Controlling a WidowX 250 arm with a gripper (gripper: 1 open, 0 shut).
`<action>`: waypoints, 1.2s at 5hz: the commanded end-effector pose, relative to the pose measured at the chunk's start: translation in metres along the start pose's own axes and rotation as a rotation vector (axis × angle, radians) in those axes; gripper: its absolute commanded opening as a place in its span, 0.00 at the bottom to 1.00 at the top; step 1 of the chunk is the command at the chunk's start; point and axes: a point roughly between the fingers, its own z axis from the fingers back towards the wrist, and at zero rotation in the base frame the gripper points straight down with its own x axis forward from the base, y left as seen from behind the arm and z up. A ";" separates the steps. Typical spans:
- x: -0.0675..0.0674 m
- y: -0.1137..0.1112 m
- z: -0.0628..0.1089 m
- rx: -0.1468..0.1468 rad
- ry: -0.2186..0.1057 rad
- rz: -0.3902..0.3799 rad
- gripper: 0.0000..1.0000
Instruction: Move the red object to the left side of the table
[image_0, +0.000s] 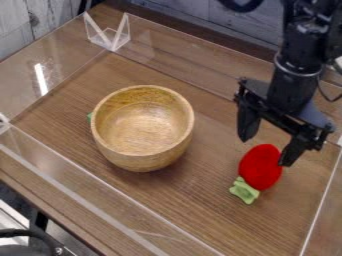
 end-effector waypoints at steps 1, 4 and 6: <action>0.006 0.000 0.016 -0.011 -0.055 0.045 1.00; 0.002 -0.011 0.011 -0.024 -0.052 0.079 1.00; 0.002 -0.003 0.010 -0.024 -0.054 0.042 1.00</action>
